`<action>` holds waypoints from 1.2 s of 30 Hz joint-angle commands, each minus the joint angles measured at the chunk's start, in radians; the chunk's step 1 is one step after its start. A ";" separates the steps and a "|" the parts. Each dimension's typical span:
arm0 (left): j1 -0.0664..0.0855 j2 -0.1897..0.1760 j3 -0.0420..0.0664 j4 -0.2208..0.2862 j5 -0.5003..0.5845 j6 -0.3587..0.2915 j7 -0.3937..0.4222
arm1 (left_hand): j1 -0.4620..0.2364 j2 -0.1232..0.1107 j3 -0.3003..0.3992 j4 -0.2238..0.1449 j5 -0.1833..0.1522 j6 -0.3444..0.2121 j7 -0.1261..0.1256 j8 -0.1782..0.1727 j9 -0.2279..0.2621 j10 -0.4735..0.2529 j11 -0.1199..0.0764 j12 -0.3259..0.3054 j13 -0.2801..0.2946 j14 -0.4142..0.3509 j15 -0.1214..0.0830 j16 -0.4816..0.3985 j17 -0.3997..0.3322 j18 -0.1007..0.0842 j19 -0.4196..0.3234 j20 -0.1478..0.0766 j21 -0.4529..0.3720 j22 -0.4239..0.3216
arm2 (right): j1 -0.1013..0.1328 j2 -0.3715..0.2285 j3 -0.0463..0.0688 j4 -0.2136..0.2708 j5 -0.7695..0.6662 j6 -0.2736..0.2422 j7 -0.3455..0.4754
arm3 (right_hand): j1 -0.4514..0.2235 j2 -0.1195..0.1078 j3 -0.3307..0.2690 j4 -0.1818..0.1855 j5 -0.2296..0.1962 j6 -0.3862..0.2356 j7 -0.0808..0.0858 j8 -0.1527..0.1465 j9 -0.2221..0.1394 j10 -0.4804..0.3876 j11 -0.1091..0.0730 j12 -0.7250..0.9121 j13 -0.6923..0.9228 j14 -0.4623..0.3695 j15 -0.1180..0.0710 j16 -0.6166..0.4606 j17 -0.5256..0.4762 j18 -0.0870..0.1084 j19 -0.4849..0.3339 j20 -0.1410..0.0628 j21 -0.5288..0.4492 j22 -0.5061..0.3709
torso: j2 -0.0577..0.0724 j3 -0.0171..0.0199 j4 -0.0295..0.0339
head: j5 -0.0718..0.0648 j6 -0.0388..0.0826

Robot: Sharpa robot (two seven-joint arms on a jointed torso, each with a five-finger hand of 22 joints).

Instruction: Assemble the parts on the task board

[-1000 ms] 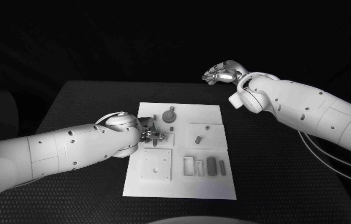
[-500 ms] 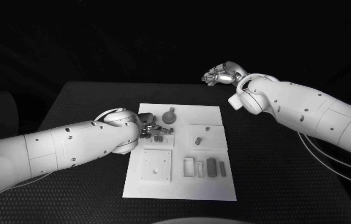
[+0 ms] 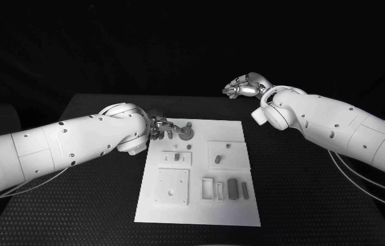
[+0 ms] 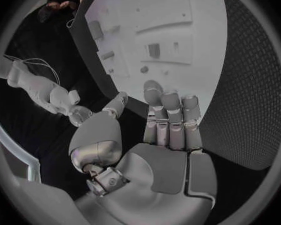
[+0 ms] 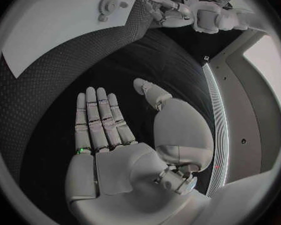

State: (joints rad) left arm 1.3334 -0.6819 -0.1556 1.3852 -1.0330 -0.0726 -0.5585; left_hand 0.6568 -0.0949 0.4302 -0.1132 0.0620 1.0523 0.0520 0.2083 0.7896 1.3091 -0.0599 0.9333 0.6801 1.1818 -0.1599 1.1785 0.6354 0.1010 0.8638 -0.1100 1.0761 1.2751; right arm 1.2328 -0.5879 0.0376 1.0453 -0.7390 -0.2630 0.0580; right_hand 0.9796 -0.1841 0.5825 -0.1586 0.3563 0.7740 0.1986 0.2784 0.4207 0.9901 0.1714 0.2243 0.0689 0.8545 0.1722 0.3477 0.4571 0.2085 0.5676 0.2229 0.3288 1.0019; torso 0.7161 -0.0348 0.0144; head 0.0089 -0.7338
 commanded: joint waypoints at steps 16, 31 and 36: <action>0.020 0.098 0.002 -0.242 -0.029 0.028 0.053 | 0.082 0.009 0.006 -0.076 0.042 -0.049 0.034 -0.020 -0.013 -0.077 0.034 -0.127 -0.067 -0.081 0.062 -0.121 -0.049 -0.055 -0.073 -0.085 -0.095 -0.037 | 0.000 0.008 0.001 -0.016 0.004 0.008 0.012 | 0.001 0.003 -0.004 -0.001 0.005 -0.007 0.021 0.003 -0.002 0.005 0.004 -0.004 -0.001 -0.005 0.002 -0.004 -0.001 -0.013 -0.004 -0.001 -0.005 0.002 | 0.002 -0.0019 -0.0004 | 0.005 0.017; 0.012 0.170 0.000 -0.370 -0.022 0.071 0.082 | 0.067 0.001 -0.010 -0.064 0.020 -0.048 0.030 -0.017 -0.016 -0.057 0.030 -0.118 -0.059 -0.063 0.054 -0.107 -0.035 -0.050 -0.055 -0.088 -0.091 -0.031 | 0.000 0.004 0.001 0.001 0.004 0.010 0.010 | 0.001 0.003 -0.005 0.000 0.006 -0.007 0.021 0.004 -0.002 0.005 0.004 -0.005 -0.001 -0.005 0.002 -0.005 -0.001 -0.013 -0.005 -0.001 -0.006 0.003 | 0.012 -0.0072 -0.0089 | 0.000 0.018; 0.005 0.177 0.000 -0.387 -0.020 0.080 0.088 | 0.060 0.000 -0.011 -0.055 0.017 -0.048 0.029 -0.016 -0.017 -0.053 0.028 -0.114 -0.057 -0.060 0.051 -0.104 -0.031 -0.049 -0.053 -0.090 -0.091 -0.029 | 0.000 0.002 0.001 0.007 0.004 0.011 0.008 | 0.001 0.003 -0.005 0.000 0.006 -0.007 0.021 0.004 -0.002 0.005 0.004 -0.005 -0.001 -0.005 0.002 -0.005 -0.001 -0.013 -0.005 -0.001 -0.006 0.003 | 0.014 -0.0087 -0.0094 | -0.001 0.017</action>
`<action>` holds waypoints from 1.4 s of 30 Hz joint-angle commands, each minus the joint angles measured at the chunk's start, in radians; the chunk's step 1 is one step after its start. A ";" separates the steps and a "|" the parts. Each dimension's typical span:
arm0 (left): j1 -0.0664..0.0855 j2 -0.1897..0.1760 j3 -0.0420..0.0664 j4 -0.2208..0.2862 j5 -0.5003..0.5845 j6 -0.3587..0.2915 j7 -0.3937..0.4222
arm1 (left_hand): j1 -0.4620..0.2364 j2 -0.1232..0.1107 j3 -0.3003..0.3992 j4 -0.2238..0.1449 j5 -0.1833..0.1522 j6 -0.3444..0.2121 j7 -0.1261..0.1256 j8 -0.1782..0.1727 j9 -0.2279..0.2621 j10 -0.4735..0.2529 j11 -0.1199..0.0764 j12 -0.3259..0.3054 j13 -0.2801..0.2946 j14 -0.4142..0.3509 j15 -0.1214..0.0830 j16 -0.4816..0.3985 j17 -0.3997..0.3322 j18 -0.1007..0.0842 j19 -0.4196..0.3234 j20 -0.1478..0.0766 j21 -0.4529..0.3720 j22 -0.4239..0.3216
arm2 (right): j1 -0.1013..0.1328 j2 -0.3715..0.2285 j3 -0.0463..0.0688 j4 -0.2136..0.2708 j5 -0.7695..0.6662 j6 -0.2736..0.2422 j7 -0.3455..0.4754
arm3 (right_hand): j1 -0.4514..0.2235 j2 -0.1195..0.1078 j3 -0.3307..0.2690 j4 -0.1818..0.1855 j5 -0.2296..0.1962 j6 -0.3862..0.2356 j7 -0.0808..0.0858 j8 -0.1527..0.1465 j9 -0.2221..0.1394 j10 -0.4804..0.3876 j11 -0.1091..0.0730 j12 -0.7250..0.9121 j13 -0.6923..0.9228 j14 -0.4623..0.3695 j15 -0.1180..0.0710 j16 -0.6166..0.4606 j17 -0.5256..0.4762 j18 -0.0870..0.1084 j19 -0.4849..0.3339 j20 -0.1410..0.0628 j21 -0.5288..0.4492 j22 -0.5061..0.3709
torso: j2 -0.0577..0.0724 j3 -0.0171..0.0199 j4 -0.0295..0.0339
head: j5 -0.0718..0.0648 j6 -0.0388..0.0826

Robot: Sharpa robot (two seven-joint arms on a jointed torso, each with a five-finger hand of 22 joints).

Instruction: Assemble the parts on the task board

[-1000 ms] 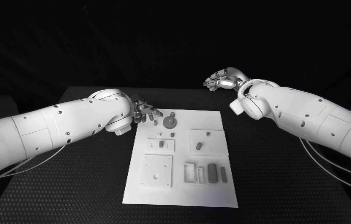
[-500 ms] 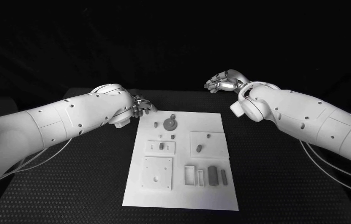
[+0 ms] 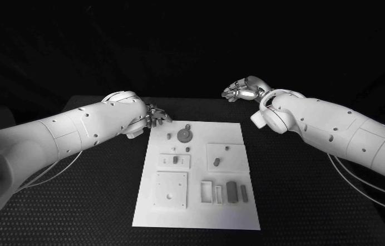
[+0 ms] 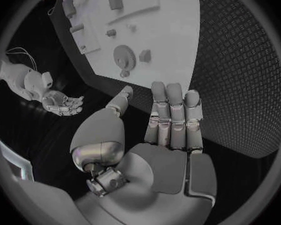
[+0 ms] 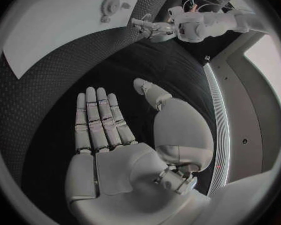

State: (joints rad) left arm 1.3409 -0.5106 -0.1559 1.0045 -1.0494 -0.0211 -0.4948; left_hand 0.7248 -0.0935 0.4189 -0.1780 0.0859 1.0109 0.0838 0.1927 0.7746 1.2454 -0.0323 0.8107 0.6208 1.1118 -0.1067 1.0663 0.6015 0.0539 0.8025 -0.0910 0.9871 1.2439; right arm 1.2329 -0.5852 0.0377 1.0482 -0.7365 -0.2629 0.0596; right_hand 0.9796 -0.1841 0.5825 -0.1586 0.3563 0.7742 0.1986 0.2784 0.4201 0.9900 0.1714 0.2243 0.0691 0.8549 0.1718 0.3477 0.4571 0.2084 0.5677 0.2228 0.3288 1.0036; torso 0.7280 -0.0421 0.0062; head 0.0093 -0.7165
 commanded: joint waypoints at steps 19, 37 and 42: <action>-0.029 0.024 -0.003 -0.014 0.021 0.072 0.036 | -0.023 0.000 -0.003 0.028 -0.010 -0.004 -0.005 0.002 -0.004 0.015 -0.002 0.020 0.013 0.014 -0.008 0.022 0.014 -0.001 0.014 -0.114 0.001 0.009 | 0.000 0.000 0.001 0.007 0.002 0.009 0.006 | 0.001 0.002 -0.005 0.001 0.007 -0.007 0.021 0.004 -0.002 0.006 0.004 -0.006 -0.001 -0.006 0.002 -0.005 -0.002 -0.013 -0.005 -0.001 -0.007 0.003 | -0.001 0.0004 0.0001 | -0.002 -0.008; -0.043 0.030 -0.010 -0.024 0.021 0.091 0.031 | -0.018 0.006 -0.002 0.029 -0.009 -0.004 -0.006 0.003 -0.004 0.016 -0.003 0.028 0.019 0.015 -0.012 0.029 0.020 0.000 0.016 -0.116 0.004 0.015 | 0.000 -0.001 0.001 0.008 0.001 0.009 0.005 | 0.001 0.002 -0.005 0.001 0.008 -0.007 0.021 0.004 -0.002 0.006 0.004 -0.007 -0.001 -0.006 0.002 -0.005 -0.002 -0.013 -0.005 0.000 -0.008 0.004 | 0.000 -0.0001 -0.0003 | -0.004 -0.009; -0.043 0.031 -0.010 -0.023 0.021 0.095 0.034 | -0.016 0.010 -0.001 0.028 -0.007 -0.003 -0.007 0.004 -0.004 0.015 -0.003 0.030 0.020 0.014 -0.012 0.030 0.022 0.000 0.016 -0.117 0.005 0.016 | 0.000 -0.001 0.001 0.009 0.001 0.009 0.005 | 0.001 0.002 -0.005 0.001 0.009 -0.007 0.021 0.004 -0.002 0.006 0.004 -0.007 -0.001 -0.006 0.002 -0.005 -0.002 -0.013 -0.005 -0.001 -0.008 0.004 | 0.000 0.0002 0.0005 | -0.005 -0.010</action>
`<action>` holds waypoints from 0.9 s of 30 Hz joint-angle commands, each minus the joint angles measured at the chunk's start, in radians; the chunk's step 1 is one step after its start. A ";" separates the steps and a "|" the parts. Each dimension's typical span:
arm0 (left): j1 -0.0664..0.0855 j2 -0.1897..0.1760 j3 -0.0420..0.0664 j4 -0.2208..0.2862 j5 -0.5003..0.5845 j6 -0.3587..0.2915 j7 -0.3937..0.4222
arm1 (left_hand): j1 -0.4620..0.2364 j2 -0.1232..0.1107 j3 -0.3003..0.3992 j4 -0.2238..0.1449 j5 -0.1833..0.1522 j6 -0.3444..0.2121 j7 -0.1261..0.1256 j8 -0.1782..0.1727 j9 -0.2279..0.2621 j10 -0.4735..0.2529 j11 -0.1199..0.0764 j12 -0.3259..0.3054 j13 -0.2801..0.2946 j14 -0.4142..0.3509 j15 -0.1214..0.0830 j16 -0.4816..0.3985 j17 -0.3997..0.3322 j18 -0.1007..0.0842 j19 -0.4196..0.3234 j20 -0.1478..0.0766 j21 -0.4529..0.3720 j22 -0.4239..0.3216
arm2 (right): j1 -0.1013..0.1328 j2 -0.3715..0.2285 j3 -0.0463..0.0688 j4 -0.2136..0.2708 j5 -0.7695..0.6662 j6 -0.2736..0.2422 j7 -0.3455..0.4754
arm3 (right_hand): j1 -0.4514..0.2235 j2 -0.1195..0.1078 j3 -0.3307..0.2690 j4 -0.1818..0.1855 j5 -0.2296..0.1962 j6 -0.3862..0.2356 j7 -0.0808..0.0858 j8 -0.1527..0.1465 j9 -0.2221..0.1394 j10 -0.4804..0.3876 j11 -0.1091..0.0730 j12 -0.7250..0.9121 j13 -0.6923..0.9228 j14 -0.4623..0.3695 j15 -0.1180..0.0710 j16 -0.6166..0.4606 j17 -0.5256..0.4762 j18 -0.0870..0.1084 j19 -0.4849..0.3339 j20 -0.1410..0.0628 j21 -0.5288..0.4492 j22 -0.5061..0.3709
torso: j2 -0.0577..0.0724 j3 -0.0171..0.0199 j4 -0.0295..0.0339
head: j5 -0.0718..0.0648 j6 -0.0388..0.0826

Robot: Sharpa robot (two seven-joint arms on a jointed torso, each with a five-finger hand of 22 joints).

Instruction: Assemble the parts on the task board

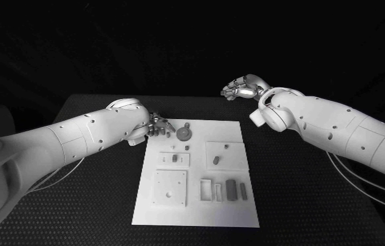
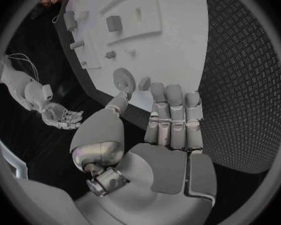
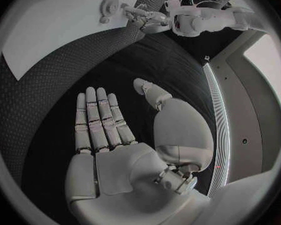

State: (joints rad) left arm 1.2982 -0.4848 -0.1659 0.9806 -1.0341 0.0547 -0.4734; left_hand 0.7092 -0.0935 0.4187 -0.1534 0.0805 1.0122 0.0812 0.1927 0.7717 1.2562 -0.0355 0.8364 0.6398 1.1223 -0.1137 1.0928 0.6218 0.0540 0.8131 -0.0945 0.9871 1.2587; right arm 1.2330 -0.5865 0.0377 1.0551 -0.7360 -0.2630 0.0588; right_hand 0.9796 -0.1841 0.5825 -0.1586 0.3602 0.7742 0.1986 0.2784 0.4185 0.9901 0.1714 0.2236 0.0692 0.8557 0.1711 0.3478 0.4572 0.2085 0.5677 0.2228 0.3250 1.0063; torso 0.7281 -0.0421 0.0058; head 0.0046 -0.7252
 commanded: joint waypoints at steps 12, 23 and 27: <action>-0.001 0.006 -0.001 -0.006 0.006 0.042 0.010 | 0.048 0.050 0.000 -0.038 0.020 -0.001 -0.003 0.009 -0.001 0.000 0.001 0.010 0.008 -0.003 -0.004 0.008 0.008 -0.004 0.003 -0.114 0.007 0.013 | 0.000 0.001 0.001 0.002 0.000 0.009 0.006 | 0.001 0.002 -0.004 0.001 0.005 -0.008 0.021 0.005 -0.001 0.007 0.004 -0.007 -0.001 -0.006 0.003 -0.005 -0.002 -0.013 -0.005 0.000 -0.005 0.002 | 0.000 0.0003 0.0009 | -0.001 -0.003; -0.002 0.009 -0.001 -0.013 0.014 0.051 0.018 | 0.071 0.079 -0.003 -0.063 0.060 0.000 -0.003 0.011 -0.002 0.000 0.002 0.011 0.009 -0.004 -0.002 0.009 0.010 -0.008 0.004 -0.113 0.005 0.018 | 0.000 0.003 0.001 0.002 0.000 0.011 0.006 | 0.002 0.002 -0.004 0.002 0.005 -0.007 0.021 0.005 -0.001 0.007 0.004 -0.007 -0.001 -0.006 0.003 -0.006 -0.002 -0.013 -0.005 0.000 -0.005 0.002 | 0.000 0.0001 0.0002 | -0.001 -0.005; -0.003 0.011 -0.002 -0.022 0.024 0.053 0.019 | 0.076 0.088 -0.002 -0.066 0.062 0.001 -0.002 0.012 -0.003 0.001 0.002 0.011 0.009 -0.003 -0.001 0.009 0.010 -0.008 0.004 -0.113 0.005 0.019 | 0.000 0.003 0.001 0.001 0.000 0.010 0.006 | 0.002 0.002 -0.004 0.002 0.005 -0.007 0.021 0.005 -0.001 0.007 0.004 -0.007 -0.001 -0.006 0.003 -0.006 -0.002 -0.013 -0.005 0.000 -0.005 0.003 | 0.000 0.0004 0.0004 | 0.000 -0.006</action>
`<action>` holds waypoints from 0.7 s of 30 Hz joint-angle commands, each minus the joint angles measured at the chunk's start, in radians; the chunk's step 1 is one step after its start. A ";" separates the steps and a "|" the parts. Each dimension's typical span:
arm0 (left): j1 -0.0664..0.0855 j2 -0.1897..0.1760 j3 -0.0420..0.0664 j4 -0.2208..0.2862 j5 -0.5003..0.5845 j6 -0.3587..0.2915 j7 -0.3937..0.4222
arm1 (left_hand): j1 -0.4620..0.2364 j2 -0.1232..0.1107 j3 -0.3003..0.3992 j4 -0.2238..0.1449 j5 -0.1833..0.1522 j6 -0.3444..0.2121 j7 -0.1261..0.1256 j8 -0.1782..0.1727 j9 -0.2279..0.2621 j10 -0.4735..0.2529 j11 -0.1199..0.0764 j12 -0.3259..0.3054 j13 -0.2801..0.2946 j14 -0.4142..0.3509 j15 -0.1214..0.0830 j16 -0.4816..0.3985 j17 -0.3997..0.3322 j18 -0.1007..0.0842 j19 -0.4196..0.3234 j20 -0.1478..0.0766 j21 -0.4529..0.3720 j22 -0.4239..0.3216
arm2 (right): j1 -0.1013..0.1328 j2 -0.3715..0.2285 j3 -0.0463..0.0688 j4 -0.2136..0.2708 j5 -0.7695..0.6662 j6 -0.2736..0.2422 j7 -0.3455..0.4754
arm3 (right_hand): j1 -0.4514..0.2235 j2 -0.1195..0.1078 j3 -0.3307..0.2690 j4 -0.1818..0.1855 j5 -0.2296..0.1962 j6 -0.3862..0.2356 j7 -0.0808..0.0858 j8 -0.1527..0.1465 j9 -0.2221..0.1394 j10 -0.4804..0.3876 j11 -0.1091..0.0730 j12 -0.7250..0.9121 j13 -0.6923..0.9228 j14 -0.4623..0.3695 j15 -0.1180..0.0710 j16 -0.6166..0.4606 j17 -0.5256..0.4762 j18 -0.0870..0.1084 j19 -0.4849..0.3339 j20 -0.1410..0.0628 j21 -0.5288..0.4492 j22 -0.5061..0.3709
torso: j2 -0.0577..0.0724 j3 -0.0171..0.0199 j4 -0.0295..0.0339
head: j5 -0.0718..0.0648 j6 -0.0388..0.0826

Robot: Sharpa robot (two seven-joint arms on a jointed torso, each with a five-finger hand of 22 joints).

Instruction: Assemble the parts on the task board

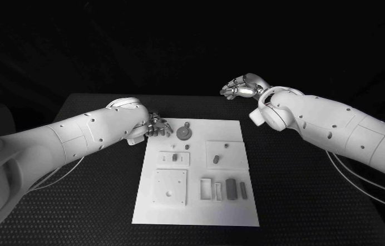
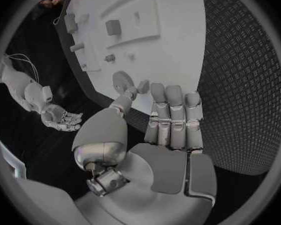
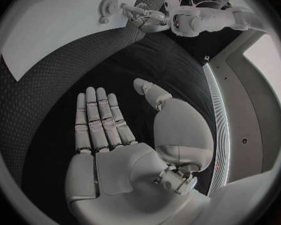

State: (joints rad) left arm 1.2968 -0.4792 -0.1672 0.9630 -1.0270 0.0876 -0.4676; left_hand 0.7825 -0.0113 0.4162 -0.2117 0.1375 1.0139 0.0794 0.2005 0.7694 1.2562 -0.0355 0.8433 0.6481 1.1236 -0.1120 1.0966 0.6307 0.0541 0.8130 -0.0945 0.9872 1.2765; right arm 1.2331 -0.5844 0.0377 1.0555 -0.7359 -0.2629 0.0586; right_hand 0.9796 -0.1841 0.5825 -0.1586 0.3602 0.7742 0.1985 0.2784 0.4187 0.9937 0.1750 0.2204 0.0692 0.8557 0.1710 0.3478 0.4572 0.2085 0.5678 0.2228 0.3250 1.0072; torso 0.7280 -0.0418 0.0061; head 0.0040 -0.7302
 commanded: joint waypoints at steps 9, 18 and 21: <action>-0.002 0.003 0.000 -0.006 0.028 0.010 0.033 | 0.036 0.048 0.010 -0.025 0.006 0.000 0.000 0.005 -0.002 0.005 0.003 0.003 0.000 -0.004 -0.001 0.006 0.003 -0.009 0.004 -0.111 0.003 0.006 | 0.000 0.000 0.000 0.001 0.000 0.010 0.006 | 0.002 0.002 -0.004 0.002 0.005 -0.007 0.021 0.005 -0.002 0.003 0.000 -0.005 -0.001 -0.006 0.003 -0.006 -0.002 -0.013 -0.005 0.000 -0.005 0.002 | 0.000 0.0006 0.0006 | 0.001 -0.001; -0.002 0.001 0.000 -0.005 0.030 -0.001 0.045 | 0.154 0.070 0.102 -0.025 -0.083 0.015 -0.005 0.016 0.000 0.021 0.001 0.005 0.000 0.006 -0.001 0.010 0.006 -0.011 0.019 -0.110 0.003 0.012 | 0.000 0.000 0.000 0.001 0.000 0.011 0.006 | 0.002 0.002 -0.004 0.002 0.005 -0.008 0.022 0.005 -0.002 0.003 0.000 -0.005 -0.001 -0.007 0.003 -0.006 -0.002 -0.013 -0.005 0.000 -0.006 0.002 | 0.000 0.0004 -0.0004 | 0.002 -0.001; -0.002 0.000 0.000 -0.004 0.030 -0.002 0.043 | 0.192 0.061 0.154 0.002 -0.084 0.029 -0.007 0.027 0.004 0.031 -0.004 0.004 -0.001 0.014 -0.001 0.011 0.006 -0.013 0.026 -0.110 0.007 0.017 | 0.000 -0.001 0.000 0.001 0.000 0.012 0.006 | 0.002 0.002 -0.004 0.002 0.005 -0.008 0.022 0.005 -0.002 0.004 0.000 -0.005 -0.001 -0.007 0.003 -0.006 -0.002 -0.013 -0.005 0.000 -0.006 0.003 | 0.000 0.0005 -0.0001 | 0.001 -0.002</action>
State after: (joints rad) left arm 1.2963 -0.4792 -0.1669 0.9560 -1.0045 0.0878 -0.4382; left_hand 0.9586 0.0416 0.5590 -0.2128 0.0568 1.0385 0.0709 0.2182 0.7607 1.2779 -0.0357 0.8432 0.6486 1.1311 -0.1121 1.1044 0.6362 0.0541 0.8330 -0.1033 0.9877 1.2927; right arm 1.2331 -0.5850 0.0375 1.0555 -0.7359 -0.2628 0.0585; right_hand 0.9796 -0.1841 0.5825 -0.1586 0.3602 0.7743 0.1985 0.2784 0.4179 0.9936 0.1750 0.2205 0.0693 0.8557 0.1710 0.3478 0.4572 0.2085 0.5678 0.2228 0.3250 1.0081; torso 0.7283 -0.0412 0.0060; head 0.0056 -0.7319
